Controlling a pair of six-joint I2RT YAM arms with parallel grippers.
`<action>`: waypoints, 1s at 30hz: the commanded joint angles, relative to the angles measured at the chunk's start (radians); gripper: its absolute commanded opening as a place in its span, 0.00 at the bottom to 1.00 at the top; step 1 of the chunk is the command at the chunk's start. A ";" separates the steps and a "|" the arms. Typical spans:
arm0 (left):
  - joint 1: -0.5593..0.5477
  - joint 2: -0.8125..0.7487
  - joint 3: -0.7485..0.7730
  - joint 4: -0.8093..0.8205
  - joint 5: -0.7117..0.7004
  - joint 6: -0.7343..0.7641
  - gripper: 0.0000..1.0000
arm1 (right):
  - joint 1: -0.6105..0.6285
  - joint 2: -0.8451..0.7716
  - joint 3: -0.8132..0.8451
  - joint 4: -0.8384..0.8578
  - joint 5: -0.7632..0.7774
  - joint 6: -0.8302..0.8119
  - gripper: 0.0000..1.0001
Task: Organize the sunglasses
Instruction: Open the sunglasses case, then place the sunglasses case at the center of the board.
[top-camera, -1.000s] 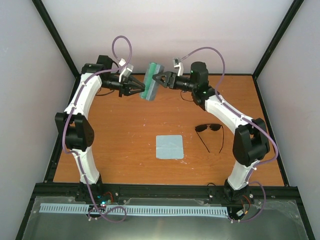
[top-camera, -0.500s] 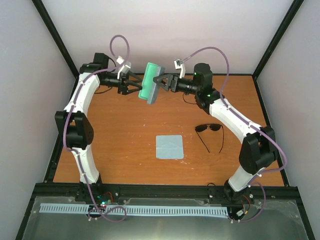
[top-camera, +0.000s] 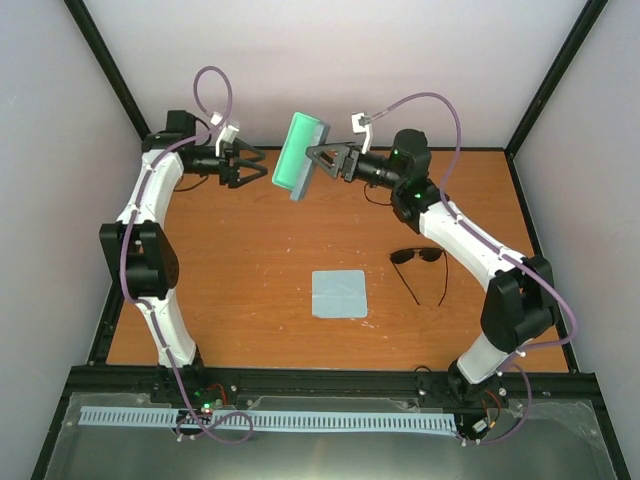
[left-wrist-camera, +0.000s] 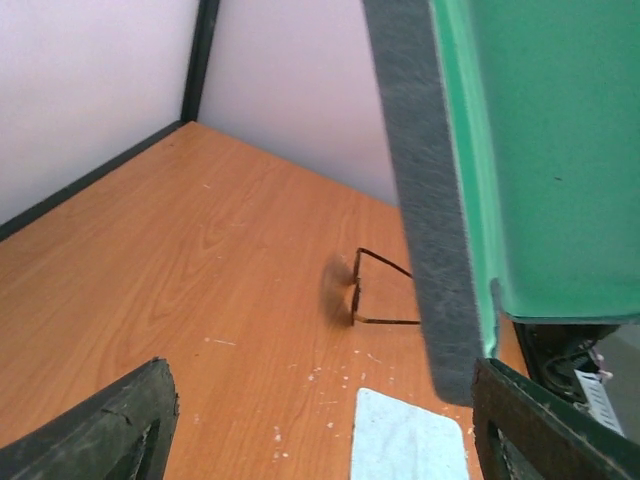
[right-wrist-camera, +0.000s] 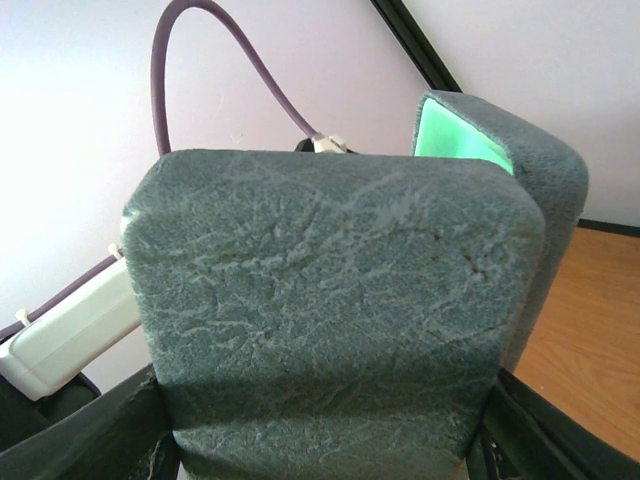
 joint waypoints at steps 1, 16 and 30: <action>-0.027 -0.013 0.037 -0.099 0.060 0.064 0.81 | 0.001 0.032 0.056 0.105 0.003 0.023 0.03; -0.082 0.005 0.033 -0.078 0.093 0.022 0.72 | 0.003 0.066 0.088 0.171 -0.018 0.063 0.03; -0.093 0.007 0.050 0.064 0.119 -0.153 0.01 | 0.004 0.081 0.079 0.139 -0.068 0.050 0.03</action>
